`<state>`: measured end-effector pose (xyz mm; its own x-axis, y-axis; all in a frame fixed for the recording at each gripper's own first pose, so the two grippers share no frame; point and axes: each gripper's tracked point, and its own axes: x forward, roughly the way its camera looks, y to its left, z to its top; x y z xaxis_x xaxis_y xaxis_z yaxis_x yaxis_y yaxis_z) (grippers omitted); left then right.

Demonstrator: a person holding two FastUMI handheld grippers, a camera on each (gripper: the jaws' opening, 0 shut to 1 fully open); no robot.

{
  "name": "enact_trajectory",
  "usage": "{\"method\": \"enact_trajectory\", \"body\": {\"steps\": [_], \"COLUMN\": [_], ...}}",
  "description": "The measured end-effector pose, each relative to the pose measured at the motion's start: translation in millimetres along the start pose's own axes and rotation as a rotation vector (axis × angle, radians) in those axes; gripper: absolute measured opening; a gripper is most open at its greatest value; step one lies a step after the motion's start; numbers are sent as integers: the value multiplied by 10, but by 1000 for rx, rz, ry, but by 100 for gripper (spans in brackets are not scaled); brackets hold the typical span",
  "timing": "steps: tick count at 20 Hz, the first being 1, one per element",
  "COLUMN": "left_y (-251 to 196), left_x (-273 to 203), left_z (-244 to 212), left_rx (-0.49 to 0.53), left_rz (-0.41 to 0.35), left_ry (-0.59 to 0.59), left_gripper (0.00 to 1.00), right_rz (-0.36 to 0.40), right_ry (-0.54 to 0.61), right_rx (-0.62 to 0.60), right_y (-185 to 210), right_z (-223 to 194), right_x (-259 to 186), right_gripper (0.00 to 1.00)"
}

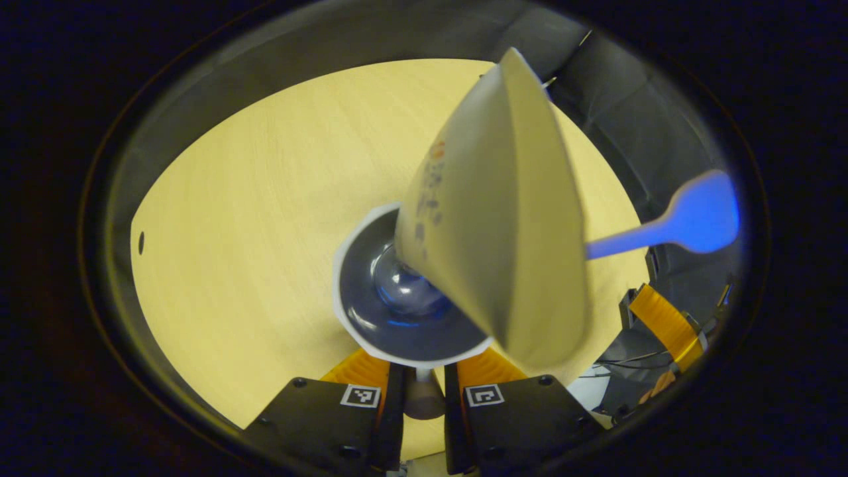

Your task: Put the toothbrush and toothpaste on the desktop into the cup, then pick up the cup and place it on the coaster on the desktop.

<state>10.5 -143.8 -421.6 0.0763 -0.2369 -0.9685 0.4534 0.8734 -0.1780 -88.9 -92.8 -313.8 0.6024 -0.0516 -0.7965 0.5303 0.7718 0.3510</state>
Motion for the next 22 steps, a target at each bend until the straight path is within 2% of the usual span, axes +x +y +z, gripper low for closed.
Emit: {"method": "enact_trajectory", "body": {"steps": [6, 14, 16, 17, 19, 21, 22], "left_y": [-131, -40, -19, -9, 25, 77, 116], "left_x": [168, 53, -55, -137, -306, -526, -652], "left_z": [-44, -174, -210, -226, -264, -334, -375], "left_rx": [9, -18, -27, -30, -33, -39, -46], "left_rz": [9, 27, 19, 14, 8, 4, 4], "left_ry": [30, 30, 26, 20, 9, -7, -19], "left_gripper": [31, 31, 37, 37, 51, 47, 53], "right_rz": [-32, -23, -16, -13, -8, -2, 2], "right_ry": [0, 22, 23, 24, 29, 33, 34], "right_rx": [53, 52, 48, 45, 38, 29, 24], "right_y": [-250, -259, -251, -245, -241, -233, -225], "right_z": [22, 0, 4, -2, -13, -24, -22], "right_x": [-52, -30, -28, -29, -24, -24, -22], "right_gripper": [23, 24, 24, 24, 23, 23, 24]}}
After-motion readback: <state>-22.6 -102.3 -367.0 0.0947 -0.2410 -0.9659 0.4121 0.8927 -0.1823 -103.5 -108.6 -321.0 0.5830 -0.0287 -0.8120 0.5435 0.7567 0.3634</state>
